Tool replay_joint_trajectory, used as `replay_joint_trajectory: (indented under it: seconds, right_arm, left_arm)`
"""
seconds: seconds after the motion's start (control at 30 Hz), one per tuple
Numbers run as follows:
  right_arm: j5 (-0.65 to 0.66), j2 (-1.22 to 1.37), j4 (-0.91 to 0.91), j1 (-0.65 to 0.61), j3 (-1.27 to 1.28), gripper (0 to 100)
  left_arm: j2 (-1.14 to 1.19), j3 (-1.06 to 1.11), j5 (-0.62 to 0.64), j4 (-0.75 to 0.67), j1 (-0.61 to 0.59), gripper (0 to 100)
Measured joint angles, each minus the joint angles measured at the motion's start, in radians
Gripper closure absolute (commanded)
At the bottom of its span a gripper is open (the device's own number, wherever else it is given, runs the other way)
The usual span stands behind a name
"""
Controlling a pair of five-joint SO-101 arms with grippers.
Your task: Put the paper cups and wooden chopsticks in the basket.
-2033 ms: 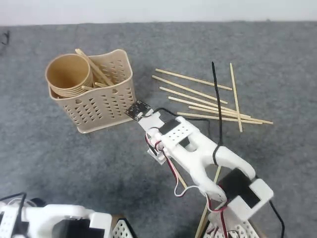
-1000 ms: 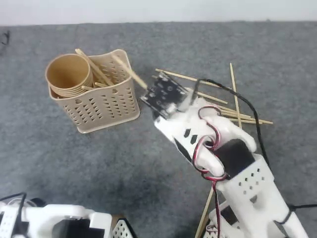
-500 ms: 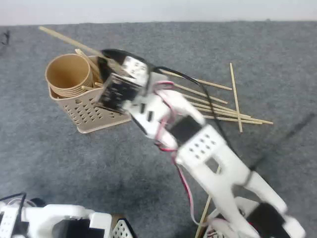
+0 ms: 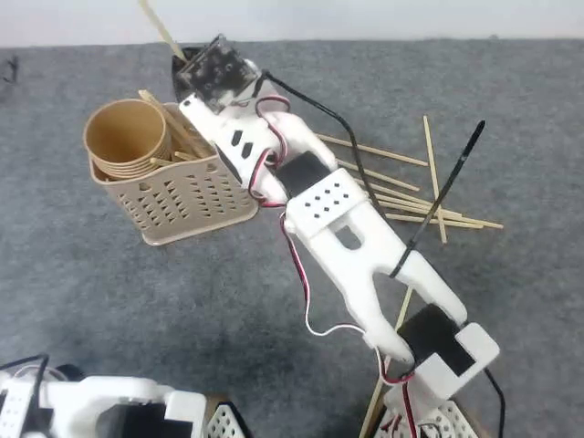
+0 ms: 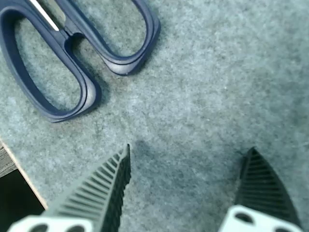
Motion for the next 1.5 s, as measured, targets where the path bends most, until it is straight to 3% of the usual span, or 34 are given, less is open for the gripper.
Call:
replay_joint_trajectory:
  seconds: [0.13,0.5,0.6,0.83,0.97,1.07,1.33,1.5]
  right_arm:
    - [-0.014,0.0,0.064,0.009,-0.009,78.6]
    - [-0.018,-0.186,0.417,0.037,-0.014,84.2]
    - [-0.018,-0.311,0.552,0.147,-0.014,84.8]
    - [-0.009,-0.407,0.947,0.552,-0.017,84.9]
    - [0.149,-0.336,1.034,0.718,0.006,85.0]
    - [0.29,-0.238,1.053,0.758,0.044,85.1]
    - [0.686,0.044,1.053,0.68,0.149,84.9]
    - [0.746,0.18,0.98,0.617,0.153,84.8]
  left_arm:
    - [0.0,0.0,0.0,0.0,0.0,65]
    - [0.0,0.0,0.0,0.0,0.0,65]
    - [0.0,0.0,0.0,0.0,0.0,65]
    - [0.0,0.0,0.0,0.0,0.0,65]
    - [0.0,0.0,0.0,0.0,0.0,65]
    - [0.0,0.0,0.0,0.0,0.002,65]
    - [0.0,0.0,0.0,0.0,0.003,65]
    - [0.0,0.0,0.0,0.0,0.003,65]
